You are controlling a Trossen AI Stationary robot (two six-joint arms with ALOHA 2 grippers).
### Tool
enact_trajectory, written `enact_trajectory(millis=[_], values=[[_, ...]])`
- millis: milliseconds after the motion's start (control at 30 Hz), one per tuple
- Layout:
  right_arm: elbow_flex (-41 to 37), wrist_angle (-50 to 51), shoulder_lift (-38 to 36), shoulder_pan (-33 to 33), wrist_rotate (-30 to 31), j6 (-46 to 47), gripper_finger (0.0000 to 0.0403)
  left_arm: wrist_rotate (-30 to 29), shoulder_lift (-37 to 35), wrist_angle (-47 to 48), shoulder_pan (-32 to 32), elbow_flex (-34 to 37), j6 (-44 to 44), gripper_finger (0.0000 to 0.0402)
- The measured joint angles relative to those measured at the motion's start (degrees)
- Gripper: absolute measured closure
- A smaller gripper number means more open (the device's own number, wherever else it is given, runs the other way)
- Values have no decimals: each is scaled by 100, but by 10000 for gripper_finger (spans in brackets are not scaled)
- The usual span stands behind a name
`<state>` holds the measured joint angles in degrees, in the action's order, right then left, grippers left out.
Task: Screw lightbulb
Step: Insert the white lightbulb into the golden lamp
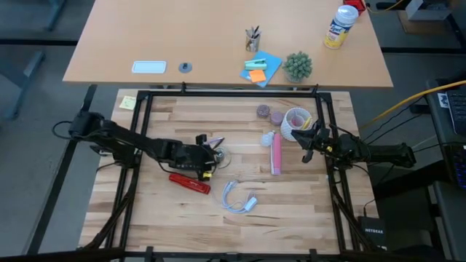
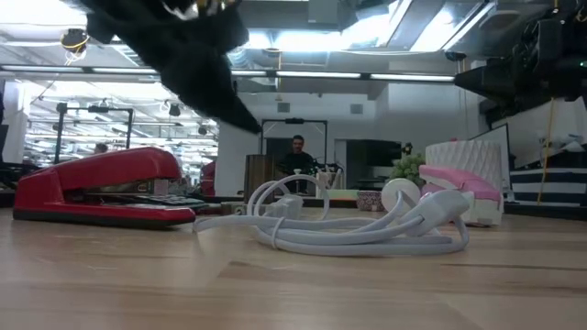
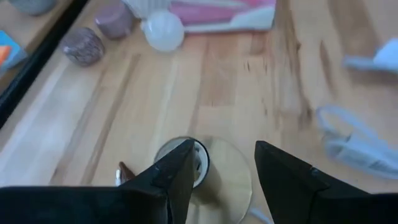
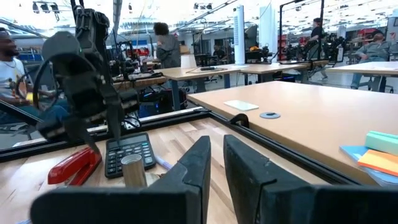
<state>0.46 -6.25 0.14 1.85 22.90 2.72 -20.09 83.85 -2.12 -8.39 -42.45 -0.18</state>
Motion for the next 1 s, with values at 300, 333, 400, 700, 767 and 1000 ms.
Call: enact_trajectory(millis=[300,333,400,700,767,1000], values=[[0,33,0,0,0,0,352,-234,578,3,310,-250,305,242],[-1,30,-2,0,0,0,352,-230,589,2,346,-250,299,243],[-1,31,0,0,0,0,352,-197,591,56,396,-254,230,242],[1,36,0,0,-1,152,352,214,625,201,388,-254,-116,243],[-1,36,-2,0,-2,276,352,215,670,137,388,-254,-133,243],[0,32,-2,0,-160,337,352,602,1078,-874,405,-256,-123,243]])
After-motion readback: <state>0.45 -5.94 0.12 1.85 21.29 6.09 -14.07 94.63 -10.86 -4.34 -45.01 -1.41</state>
